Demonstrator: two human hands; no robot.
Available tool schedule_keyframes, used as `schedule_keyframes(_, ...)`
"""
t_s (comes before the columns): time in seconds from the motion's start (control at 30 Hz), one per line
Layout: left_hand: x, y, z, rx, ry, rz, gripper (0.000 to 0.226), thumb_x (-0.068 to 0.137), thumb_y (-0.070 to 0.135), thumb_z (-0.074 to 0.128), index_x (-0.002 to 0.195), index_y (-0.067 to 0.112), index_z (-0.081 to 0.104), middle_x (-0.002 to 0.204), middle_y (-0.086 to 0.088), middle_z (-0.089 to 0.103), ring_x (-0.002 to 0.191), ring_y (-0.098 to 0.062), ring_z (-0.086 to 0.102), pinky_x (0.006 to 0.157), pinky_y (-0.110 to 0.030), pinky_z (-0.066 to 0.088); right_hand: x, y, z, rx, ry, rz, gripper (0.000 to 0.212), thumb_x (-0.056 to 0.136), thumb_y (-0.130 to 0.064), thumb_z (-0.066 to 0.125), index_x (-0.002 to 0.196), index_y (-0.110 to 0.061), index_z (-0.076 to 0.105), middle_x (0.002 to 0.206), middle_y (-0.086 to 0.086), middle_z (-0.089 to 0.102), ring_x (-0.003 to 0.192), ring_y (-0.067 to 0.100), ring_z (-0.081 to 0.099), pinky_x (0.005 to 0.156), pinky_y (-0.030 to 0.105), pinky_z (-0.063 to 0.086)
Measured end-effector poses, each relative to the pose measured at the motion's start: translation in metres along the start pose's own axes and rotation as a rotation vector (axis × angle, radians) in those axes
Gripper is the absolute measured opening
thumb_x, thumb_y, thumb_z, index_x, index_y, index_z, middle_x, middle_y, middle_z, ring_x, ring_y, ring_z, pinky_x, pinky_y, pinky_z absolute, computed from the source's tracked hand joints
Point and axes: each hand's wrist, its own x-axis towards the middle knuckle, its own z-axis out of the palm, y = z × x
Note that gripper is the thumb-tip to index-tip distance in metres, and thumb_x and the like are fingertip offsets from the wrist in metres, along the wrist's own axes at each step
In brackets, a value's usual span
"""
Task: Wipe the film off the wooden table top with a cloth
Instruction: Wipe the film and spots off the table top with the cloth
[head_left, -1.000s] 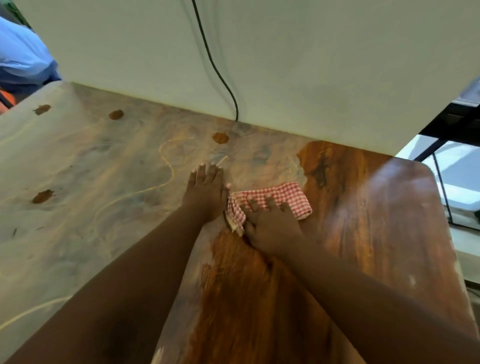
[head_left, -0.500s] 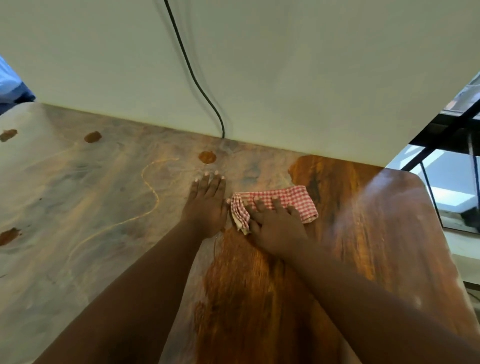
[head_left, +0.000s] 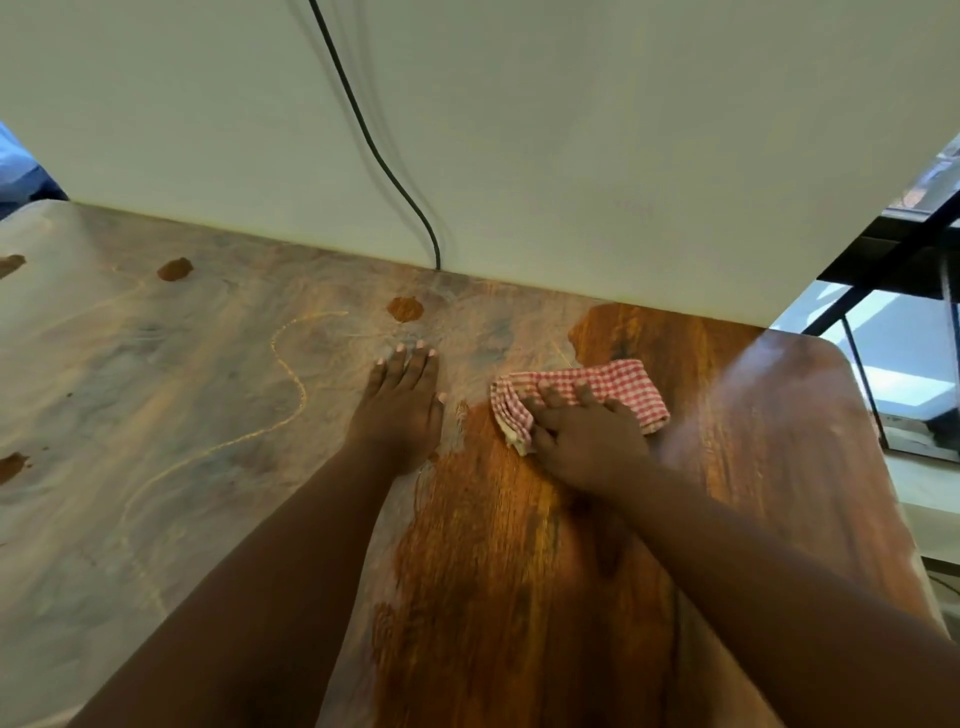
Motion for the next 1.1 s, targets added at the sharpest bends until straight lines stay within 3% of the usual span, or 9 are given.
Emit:
schedule_keyframes(0.13,0.002,0.0,0.0,-0.026,-0.002,-0.002,0.06,0.101,0.04,0.017,0.153,0.015,0.001,0.161,-0.004,-0.001,0.147,-0.02,-0.009,0.118,-0.036,-0.007,-0.003,-0.027,0.005,0.015,0.053,-0.103,0.053,0.097,-0.051,0.018,0.149,-0.042,0.011,0.159,-0.005,0.013,0.145,0.03,0.007,0.112,0.056,0.006)
schedule_keyframes(0.23,0.002,-0.001,0.0,-0.027,0.0,0.0,0.059,0.102,0.038,0.019,0.153,0.015,0.004,0.161,-0.004,0.001,0.147,-0.02,-0.007,0.117,-0.035,-0.007,-0.032,-0.01,0.017,-0.015,0.028,-0.224,0.055,0.093,-0.055,0.01,0.147,-0.046,0.01,0.158,-0.008,0.014,0.146,0.028,0.007,0.112,0.052,0.006)
schedule_keyframes(0.4,0.002,-0.002,0.002,-0.047,0.014,0.0,0.059,0.102,0.038,0.019,0.153,0.015,0.004,0.161,-0.004,0.002,0.147,-0.02,-0.006,0.117,-0.034,-0.008,-0.016,0.03,0.005,-0.041,0.03,-0.102,0.054,0.094,-0.056,0.011,0.147,-0.047,0.007,0.158,-0.009,0.013,0.145,0.025,0.009,0.112,0.051,0.011)
schedule_keyframes(0.57,0.002,-0.002,0.001,-0.059,0.015,0.005,0.058,0.101,0.039,0.019,0.153,0.016,0.004,0.161,-0.004,0.001,0.147,-0.019,-0.007,0.116,-0.034,-0.008,0.051,0.0,-0.019,-0.038,0.012,0.013,0.058,0.097,-0.055,0.02,0.15,-0.036,0.01,0.16,-0.001,0.012,0.144,0.035,0.01,0.11,0.06,0.013)
schedule_keyframes(0.67,0.002,-0.001,-0.001,-0.056,0.018,0.012,0.058,0.102,0.037,0.021,0.153,0.015,0.007,0.161,-0.005,0.004,0.147,-0.021,-0.004,0.117,-0.036,-0.004,0.043,-0.021,-0.01,-0.016,0.064,-0.05,0.055,0.098,-0.05,0.018,0.15,-0.036,0.011,0.159,0.0,0.013,0.144,0.035,0.009,0.112,0.059,0.008)
schedule_keyframes(0.8,0.002,-0.002,0.0,-0.052,0.028,0.015,0.057,0.101,0.037,0.019,0.153,0.015,0.008,0.161,-0.005,0.004,0.148,-0.021,-0.003,0.118,-0.037,-0.003,0.0,0.002,0.007,-0.002,0.075,-0.179,0.057,0.092,-0.056,0.009,0.148,-0.044,0.013,0.157,-0.007,0.018,0.145,0.029,0.011,0.112,0.053,0.006)
schedule_keyframes(0.97,0.003,-0.002,0.001,-0.049,0.023,0.018,0.058,0.101,0.039,0.015,0.153,0.017,0.002,0.161,-0.003,-0.001,0.147,-0.02,-0.007,0.117,-0.036,-0.005,0.032,0.033,-0.011,0.02,0.083,-0.007,0.053,0.097,-0.052,0.017,0.149,-0.041,0.014,0.158,-0.005,0.018,0.145,0.029,0.011,0.113,0.053,0.008)
schedule_keyframes(1.1,0.003,-0.002,0.001,-0.06,0.021,0.013,0.058,0.101,0.039,0.017,0.153,0.018,0.002,0.161,-0.002,-0.001,0.147,-0.02,-0.008,0.117,-0.036,-0.006,0.091,0.011,-0.03,0.024,0.048,0.1,0.055,0.098,-0.05,0.019,0.151,-0.034,0.014,0.159,0.002,0.017,0.143,0.037,0.012,0.112,0.061,0.007)
